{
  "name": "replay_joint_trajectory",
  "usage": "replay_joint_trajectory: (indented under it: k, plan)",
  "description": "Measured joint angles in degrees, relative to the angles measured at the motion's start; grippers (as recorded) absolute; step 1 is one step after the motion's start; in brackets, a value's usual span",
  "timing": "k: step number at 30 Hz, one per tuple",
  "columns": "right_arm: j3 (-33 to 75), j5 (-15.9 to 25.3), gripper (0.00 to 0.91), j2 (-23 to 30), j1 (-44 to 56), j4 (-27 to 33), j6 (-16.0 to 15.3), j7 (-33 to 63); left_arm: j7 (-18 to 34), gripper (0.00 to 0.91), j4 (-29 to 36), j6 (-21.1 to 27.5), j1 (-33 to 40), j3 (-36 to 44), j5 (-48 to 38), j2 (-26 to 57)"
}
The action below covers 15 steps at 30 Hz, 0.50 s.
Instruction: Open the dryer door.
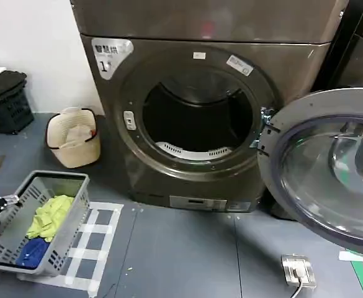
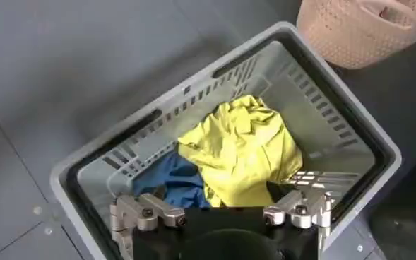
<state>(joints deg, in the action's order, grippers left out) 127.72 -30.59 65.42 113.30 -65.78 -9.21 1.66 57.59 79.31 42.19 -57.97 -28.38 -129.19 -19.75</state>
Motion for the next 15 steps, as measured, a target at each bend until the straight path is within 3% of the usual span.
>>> replay_joint_trajectory:
  k: [15]
  plan:
    - [1.7,1.6,0.907,-0.6,0.2,1.8,0.7,2.2,-1.0,0.907,-0.9,0.0,-0.3,0.3,2.2,-0.5]
